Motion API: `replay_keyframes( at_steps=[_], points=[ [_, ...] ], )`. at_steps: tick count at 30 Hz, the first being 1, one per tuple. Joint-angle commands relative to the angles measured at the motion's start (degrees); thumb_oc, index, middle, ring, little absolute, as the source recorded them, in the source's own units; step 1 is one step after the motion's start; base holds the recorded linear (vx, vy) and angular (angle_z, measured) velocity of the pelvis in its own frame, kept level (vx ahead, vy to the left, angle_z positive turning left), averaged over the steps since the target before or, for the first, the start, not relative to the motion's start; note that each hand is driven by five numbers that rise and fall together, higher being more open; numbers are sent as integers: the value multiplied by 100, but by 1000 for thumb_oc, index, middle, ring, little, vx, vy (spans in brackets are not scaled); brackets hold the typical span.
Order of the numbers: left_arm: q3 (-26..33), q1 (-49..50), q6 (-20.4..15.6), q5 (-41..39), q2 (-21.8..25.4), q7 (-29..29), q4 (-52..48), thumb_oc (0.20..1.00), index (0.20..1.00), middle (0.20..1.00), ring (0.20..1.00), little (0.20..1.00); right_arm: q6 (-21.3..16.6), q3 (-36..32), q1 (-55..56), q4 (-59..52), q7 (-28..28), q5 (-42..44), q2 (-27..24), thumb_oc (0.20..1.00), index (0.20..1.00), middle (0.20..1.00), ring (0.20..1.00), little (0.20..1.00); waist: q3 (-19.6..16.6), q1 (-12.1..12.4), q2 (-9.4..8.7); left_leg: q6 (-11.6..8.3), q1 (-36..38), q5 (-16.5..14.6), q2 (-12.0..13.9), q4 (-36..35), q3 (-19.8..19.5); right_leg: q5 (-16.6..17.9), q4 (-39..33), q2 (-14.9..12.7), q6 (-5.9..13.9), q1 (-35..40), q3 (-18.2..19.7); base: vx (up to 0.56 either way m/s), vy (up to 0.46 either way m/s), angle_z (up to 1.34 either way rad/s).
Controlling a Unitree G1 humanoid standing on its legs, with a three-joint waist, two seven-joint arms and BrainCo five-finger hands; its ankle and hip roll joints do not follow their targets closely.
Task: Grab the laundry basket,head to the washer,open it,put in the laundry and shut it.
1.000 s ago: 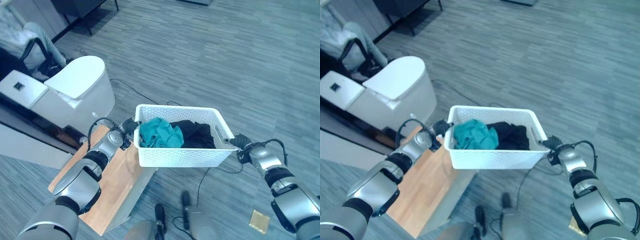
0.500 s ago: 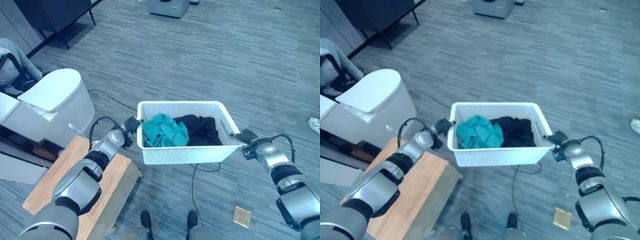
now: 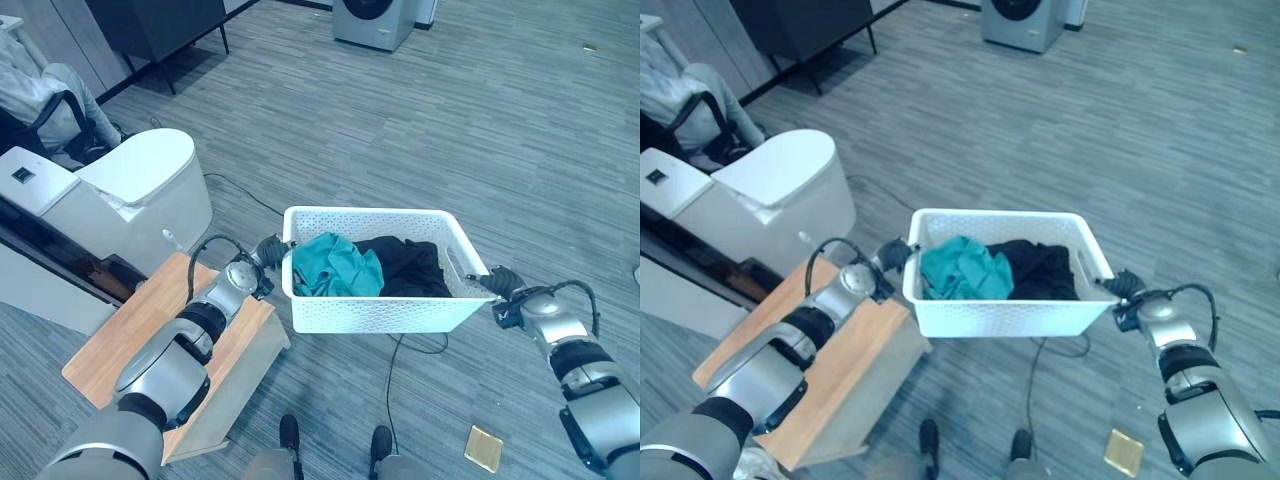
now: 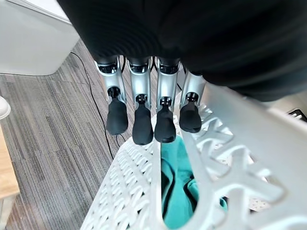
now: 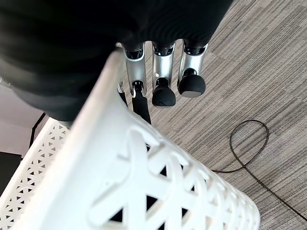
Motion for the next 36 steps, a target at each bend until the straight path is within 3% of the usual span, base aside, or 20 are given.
replay_keyframes(
  at_steps=[1, 3, 7, 8, 13, 16, 17, 19, 21, 23, 24, 27, 28, 29, 30, 31, 32, 33, 34, 36],
  points=[
    [150, -627, -133, 81, 115, 299, 698, 200, 200, 200, 200, 200, -509, -377, -17, -448, -315, 384, -798, 200, 200, 200, 200, 200, -318, -73, -367, -255, -450, -33, 424, 646, 15, -465, 305, 357, -189, 9, 346, 4, -249, 13],
    [167, -654, -126, 29, 115, 315, 681, 200, 200, 200, 200, 200, -530, -332, -48, -492, -352, 411, -835, 200, 200, 200, 200, 200, -233, -84, -419, -197, -614, -183, 441, 1171, 109, -456, 279, 362, -205, 92, 311, 23, -219, 36],
    [183, -667, -138, -27, 89, 335, 653, 200, 200, 200, 200, 200, -497, -260, -128, -471, -382, 405, -860, 200, 200, 200, 200, 200, -194, -74, -411, -103, -751, -267, 274, 1239, 272, -472, 262, 362, -202, 151, 307, 95, -87, 13],
    [226, -583, -147, -73, 206, 312, 627, 200, 200, 200, 200, 200, -492, -68, -267, -549, -364, 354, -801, 200, 200, 200, 200, 200, -221, 83, -360, 42, -1065, -202, -381, 843, 9, -494, 212, 537, -170, 239, 508, 181, -50, 2],
    [258, -329, -186, -107, 409, 252, 348, 200, 200, 200, 200, 200, -536, 180, -388, -510, -379, 421, -492, 200, 200, 200, 200, 200, -249, 395, -327, 18, -1572, 93, -837, 504, 309, -582, 119, 866, -172, 528, 906, 272, -51, -30],
    [302, -227, -189, -108, 498, 255, 288, 200, 200, 200, 200, 200, -505, 283, -443, -469, -346, 367, -352, 200, 200, 200, 200, 200, -313, 519, -316, 114, -1424, 88, -860, 443, 231, -697, 154, 923, -174, 628, 1058, 349, 22, -81],
    [270, -85, -185, -61, 688, 287, 44, 200, 200, 200, 200, 200, -504, 293, -381, -429, -297, 317, -11, 200, 200, 200, 200, 200, -458, 725, -509, 385, -1221, 9, -1040, 554, -87, -868, 763, 908, -172, 726, 1316, 652, 56, -83],
    [304, -5, -177, -80, 768, 313, -96, 200, 200, 200, 200, 200, -509, 274, -322, -445, -288, 283, 179, 200, 200, 200, 200, 200, -492, 782, -616, 561, -995, -148, -1076, 601, 1, -499, 1710, 855, 195, 478, 1304, 555, 47, -105],
    [357, 91, -174, -103, 739, 331, -104, 200, 200, 200, 200, 200, -448, 348, -410, -428, -212, 166, 302, 200, 200, 200, 200, 200, -507, 695, -616, 739, -721, -333, -1082, 605, 25, 353, 2886, 749, 741, 11, 1410, 310, 34, -82],
    [350, 153, -163, -114, 739, 326, -163, 200, 200, 200, 200, 200, -401, 338, -418, -468, -179, 125, 299, 200, 200, 200, 200, 200, -491, 619, -522, 787, -596, -371, -1016, 595, -30, 547, 3474, 779, 821, -251, 1438, 264, 75, -3],
    [393, 177, -133, -137, 753, 350, -108, 200, 200, 200, 200, 200, -380, 324, -465, -487, -149, 79, 328, 200, 200, 200, 200, 200, -479, 475, -320, 837, -281, -435, -914, 469, -191, 342, 4064, 769, 710, -725, 1452, 436, 129, 33],
    [418, 121, -126, -163, 701, 364, -14, 200, 200, 200, 200, 200, -385, 322, -545, -518, -194, 130, 216, 200, 200, 200, 200, 200, -419, 259, -146, 803, 112, -499, -916, 350, -503, -258, 3566, 707, 289, -1290, 1502, 336, 48, 44],
    [419, 122, -126, -163, 700, 364, -12, 200, 200, 200, 200, 200, -385, 324, -545, -518, -193, 131, 215, 200, 200, 200, 200, 200, -393, 227, -152, 804, 146, -505, -931, 347, -534, -285, 3575, 688, 288, -1253, 1474, 365, -74, 59],
    [401, 91, -119, -123, 632, 361, 49, 200, 200, 200, 200, 200, -366, 290, -523, -582, -199, 152, 94, 200, 200, 200, 200, 200, -418, 103, -103, 727, 296, -649, -937, 359, -691, -523, 2635, 604, 147, -1425, 1638, 248, -66, 60],
    [402, 92, -120, -123, 630, 362, 51, 200, 200, 200, 200, 200, -365, 289, -519, -585, -199, 151, 92, 200, 200, 200, 200, 200, -390, 76, -93, 726, 333, -657, -933, 358, -722, -527, 2608, 602, 145, -1368, 1607, 449, -153, 76],
    [407, -4, -143, -58, 531, 372, 243, 200, 200, 200, 200, 200, -372, 294, -567, -576, -213, 204, 23, 200, 200, 200, 200, 200, -380, -26, -93, 646, 469, -842, -998, 362, -881, -196, 1424, 408, 212, -1604, 1875, 330, -140, 75],
    [428, -45, -153, -25, 473, 394, 321, 200, 200, 200, 200, 200, -375, 272, -583, -569, -217, 224, -8, 200, 200, 200, 200, 200, -349, -82, -88, 618, 561, -944, -1020, 386, -988, 65, 979, 273, 289, -1804, 1986, 333, -138, 60],
    [430, -46, -156, -24, 467, 395, 325, 200, 200, 200, 200, 200, -375, 275, -582, -569, -216, 225, -13, 200, 200, 200, 200, 200, -337, -94, -66, 619, 579, -963, -1003, 393, -1005, 76, 940, 282, 288, -1760, 1963, 380, -152, 51],
    [488, -16, -174, 28, 463, 414, 338, 200, 200, 200, 200, 200, -373, 206, -530, -586, -195, 221, 8, 200, 200, 200, 200, 200, -314, -139, -50, 572, 804, -1095, -1010, 381, -1082, 360, 431, 18, 414, -2157, 1915, 386, -146, 39],
    [553, 18, -186, 93, 469, 456, 399, 200, 200, 200, 200, 200, -377, 212, -499, -595, -175, 155, 77, 200, 200, 200, 200, 200, -304, -225, -17, 551, 1102, -1247, -961, 307, -1120, 474, 248, 54, 461, -2152, 1842, 457, -198, 41]
  ],
)
